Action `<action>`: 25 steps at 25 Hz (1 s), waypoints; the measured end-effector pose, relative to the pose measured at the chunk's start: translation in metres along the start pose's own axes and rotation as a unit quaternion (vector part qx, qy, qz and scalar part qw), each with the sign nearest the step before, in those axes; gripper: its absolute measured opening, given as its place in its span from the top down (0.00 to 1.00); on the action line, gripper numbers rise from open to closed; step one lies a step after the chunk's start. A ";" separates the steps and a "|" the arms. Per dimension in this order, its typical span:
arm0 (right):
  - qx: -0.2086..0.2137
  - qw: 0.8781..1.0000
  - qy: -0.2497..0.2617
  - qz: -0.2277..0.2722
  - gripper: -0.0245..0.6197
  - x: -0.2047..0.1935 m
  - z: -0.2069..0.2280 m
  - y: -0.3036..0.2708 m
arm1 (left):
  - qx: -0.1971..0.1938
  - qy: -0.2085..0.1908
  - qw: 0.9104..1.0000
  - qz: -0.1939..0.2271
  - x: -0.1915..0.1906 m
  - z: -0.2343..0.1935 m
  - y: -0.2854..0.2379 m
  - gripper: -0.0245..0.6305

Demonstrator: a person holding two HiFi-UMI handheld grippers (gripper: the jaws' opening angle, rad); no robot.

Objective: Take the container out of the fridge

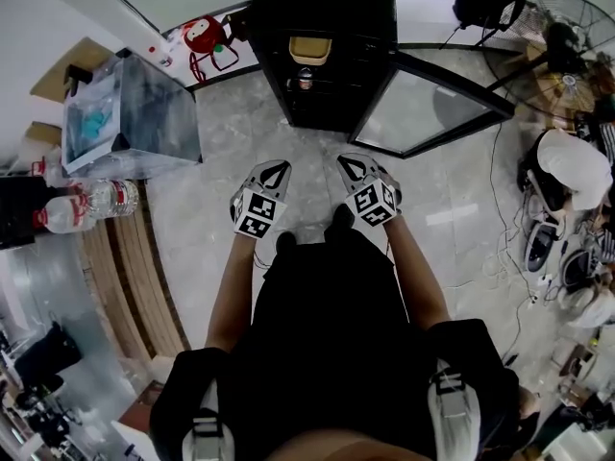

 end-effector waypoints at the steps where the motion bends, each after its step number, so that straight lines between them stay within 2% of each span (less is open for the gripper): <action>1: 0.004 1.000 0.001 0.001 0.96 -0.001 0.003 0.001 | 0.004 0.000 1.000 -0.001 0.002 0.001 -0.003 0.93; 7: 0.026 1.000 0.001 0.005 0.96 -0.015 0.022 0.006 | 0.022 0.009 1.000 -0.007 0.013 0.010 -0.024 0.93; 15: 0.008 1.000 0.009 0.019 0.96 -0.026 0.058 0.020 | 0.036 0.012 0.999 -0.006 0.026 0.023 -0.047 0.93; 25: 0.012 1.000 0.011 0.017 0.96 -0.034 0.065 0.029 | 0.038 0.009 0.999 0.002 0.035 0.029 -0.058 0.93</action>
Point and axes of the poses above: the fingertips, and each gripper's own axes: y backward along the fingers, z to its right, x out of its top, the point moved 3 cm from there along y, backward along the fingers, and after that the axes turned 10 degrees about z, right-handed, at the moved point
